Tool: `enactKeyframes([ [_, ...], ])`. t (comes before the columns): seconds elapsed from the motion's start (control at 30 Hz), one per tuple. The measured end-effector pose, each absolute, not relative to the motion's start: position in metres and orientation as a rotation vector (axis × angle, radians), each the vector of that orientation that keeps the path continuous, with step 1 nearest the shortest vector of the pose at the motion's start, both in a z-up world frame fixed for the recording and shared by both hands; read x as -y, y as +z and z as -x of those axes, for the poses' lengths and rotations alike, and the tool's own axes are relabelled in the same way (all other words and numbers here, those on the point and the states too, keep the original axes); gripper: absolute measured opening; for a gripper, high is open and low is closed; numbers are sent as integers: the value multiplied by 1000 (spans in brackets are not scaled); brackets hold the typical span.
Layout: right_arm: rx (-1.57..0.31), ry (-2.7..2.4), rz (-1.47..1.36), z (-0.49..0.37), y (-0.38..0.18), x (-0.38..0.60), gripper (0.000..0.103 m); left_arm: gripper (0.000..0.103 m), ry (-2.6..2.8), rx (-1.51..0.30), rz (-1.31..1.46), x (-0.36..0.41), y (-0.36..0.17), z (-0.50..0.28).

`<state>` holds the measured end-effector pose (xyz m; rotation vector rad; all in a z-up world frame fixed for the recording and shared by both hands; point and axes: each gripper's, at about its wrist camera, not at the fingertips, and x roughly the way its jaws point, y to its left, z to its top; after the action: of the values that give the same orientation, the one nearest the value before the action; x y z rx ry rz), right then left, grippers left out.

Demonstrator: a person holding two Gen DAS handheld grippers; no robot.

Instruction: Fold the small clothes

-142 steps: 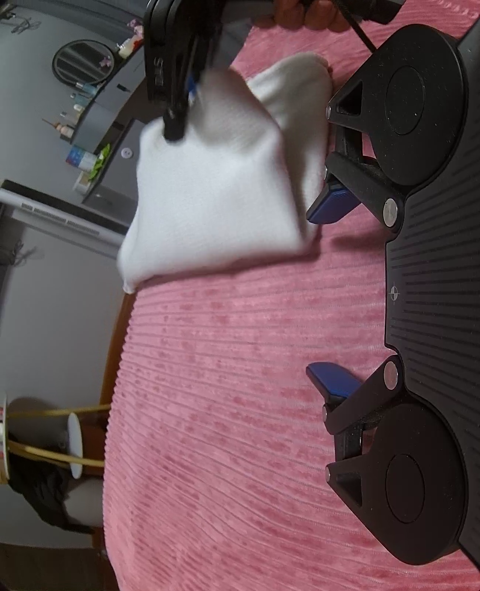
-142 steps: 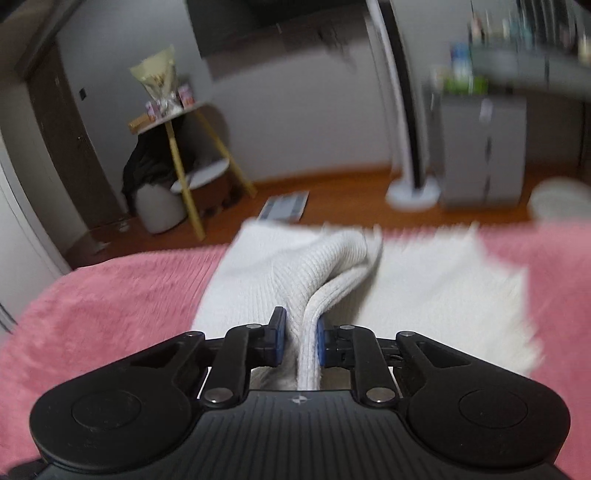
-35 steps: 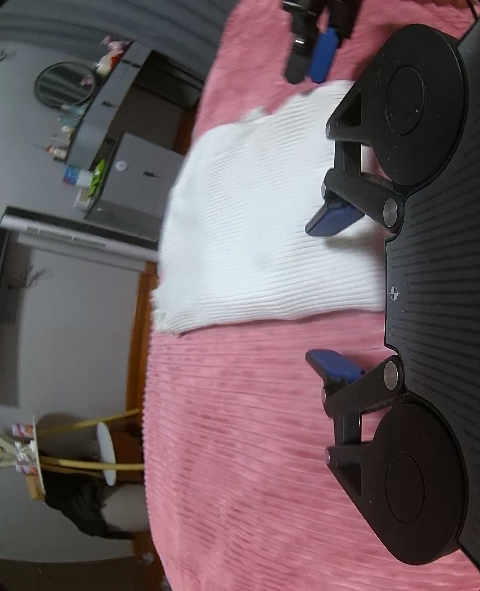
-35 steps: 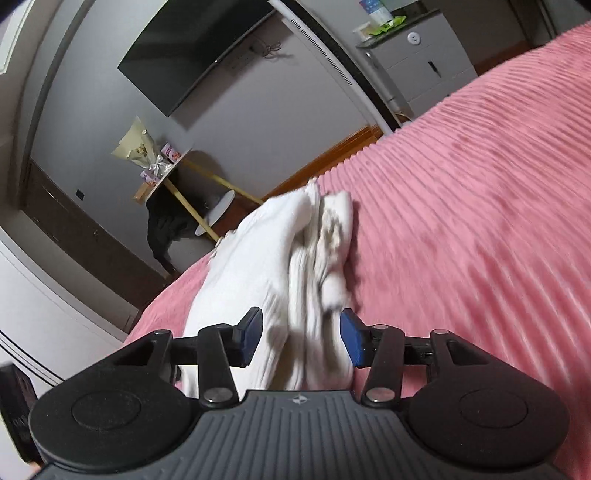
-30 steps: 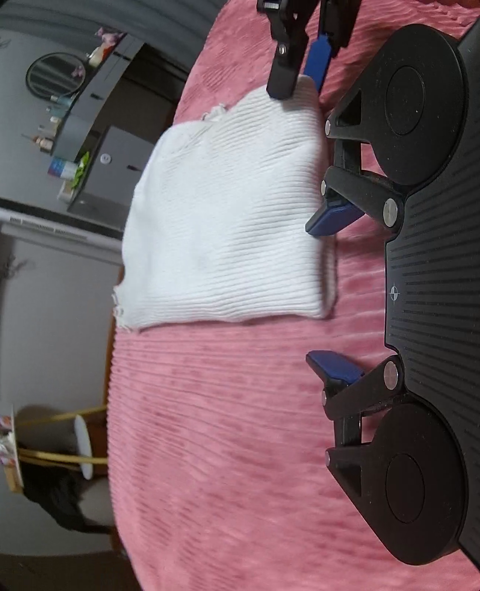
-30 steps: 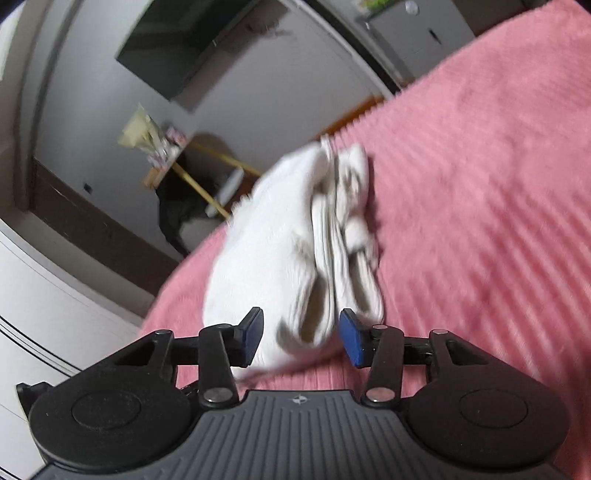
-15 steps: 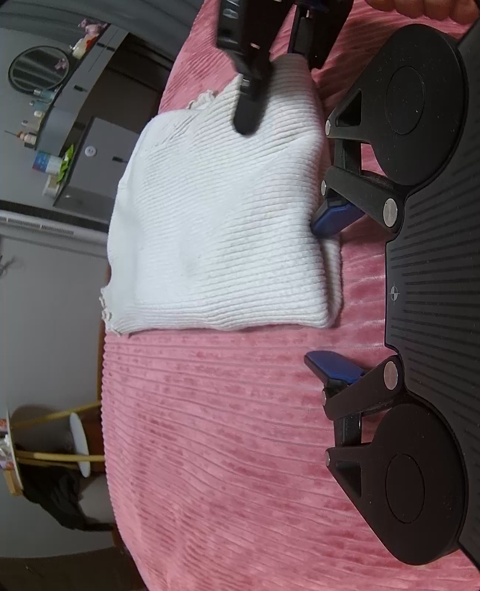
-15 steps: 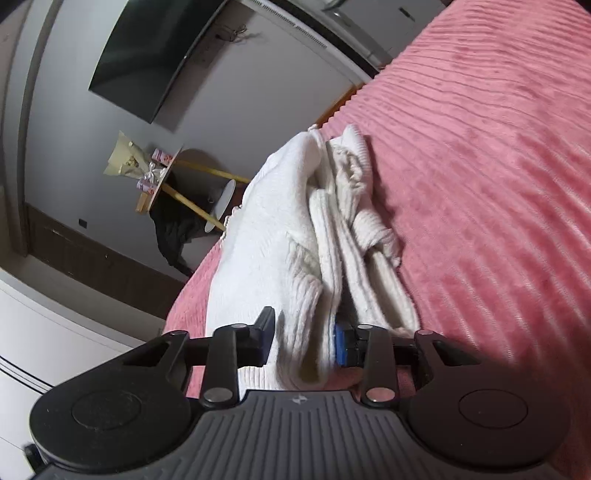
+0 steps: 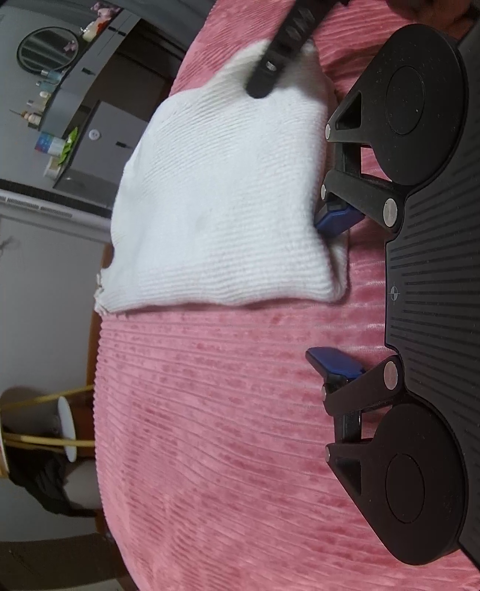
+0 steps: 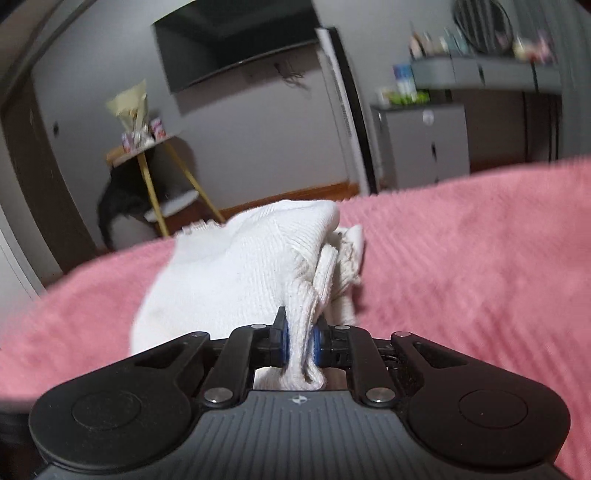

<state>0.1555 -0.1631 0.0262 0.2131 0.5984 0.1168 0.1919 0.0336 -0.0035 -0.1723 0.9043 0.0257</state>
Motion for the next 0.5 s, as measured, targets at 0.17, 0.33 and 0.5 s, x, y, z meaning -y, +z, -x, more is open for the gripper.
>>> enactKeyframes([
  [0.17, -668, 62, -71, -164, 1, 156, 26, 71, 19, -923, 155, -43, 2, -185],
  [0.33, -638, 49, -190, -159, 27, 184, 42, 71, 3, -880, 140, -61, 23, -175],
  [0.5, -525, 39, -122, -166, 54, 180, 31, 74, 1, -809, 145, -63, 40, -191],
])
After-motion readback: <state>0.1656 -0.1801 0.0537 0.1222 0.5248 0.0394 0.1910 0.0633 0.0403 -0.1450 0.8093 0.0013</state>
